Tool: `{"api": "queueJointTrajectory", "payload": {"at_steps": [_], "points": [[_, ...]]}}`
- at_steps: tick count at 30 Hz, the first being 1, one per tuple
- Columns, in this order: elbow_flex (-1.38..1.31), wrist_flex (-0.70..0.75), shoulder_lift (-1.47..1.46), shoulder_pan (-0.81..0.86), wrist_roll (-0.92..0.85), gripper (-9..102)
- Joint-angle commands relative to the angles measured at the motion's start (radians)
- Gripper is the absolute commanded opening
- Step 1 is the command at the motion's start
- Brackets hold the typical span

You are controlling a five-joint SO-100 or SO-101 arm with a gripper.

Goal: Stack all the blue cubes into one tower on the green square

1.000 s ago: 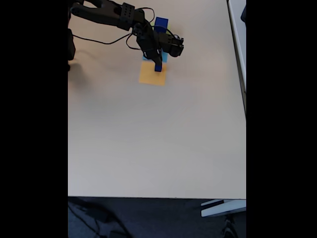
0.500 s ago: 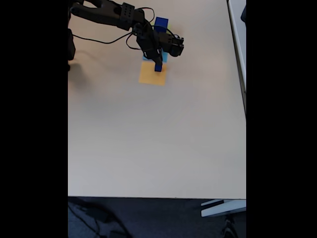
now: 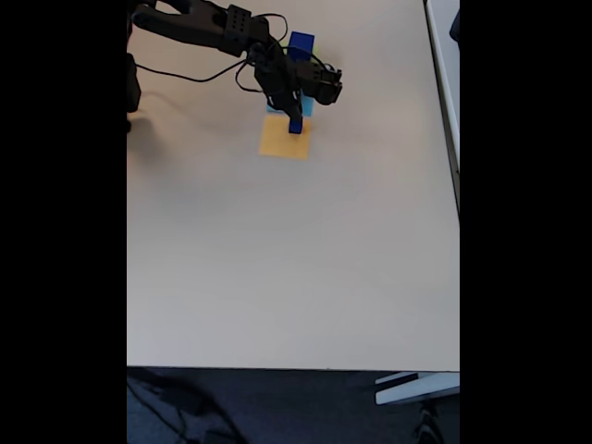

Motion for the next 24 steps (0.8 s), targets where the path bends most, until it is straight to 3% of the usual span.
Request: {"api": "queueJointTrajectory", "payload": {"at_steps": [1, 24], "points": [[-0.006, -0.021, 0.074, -0.003, 0.012, 0], [-0.006, -0.023, 0.074, 0.005, 0.003, 2]]}}
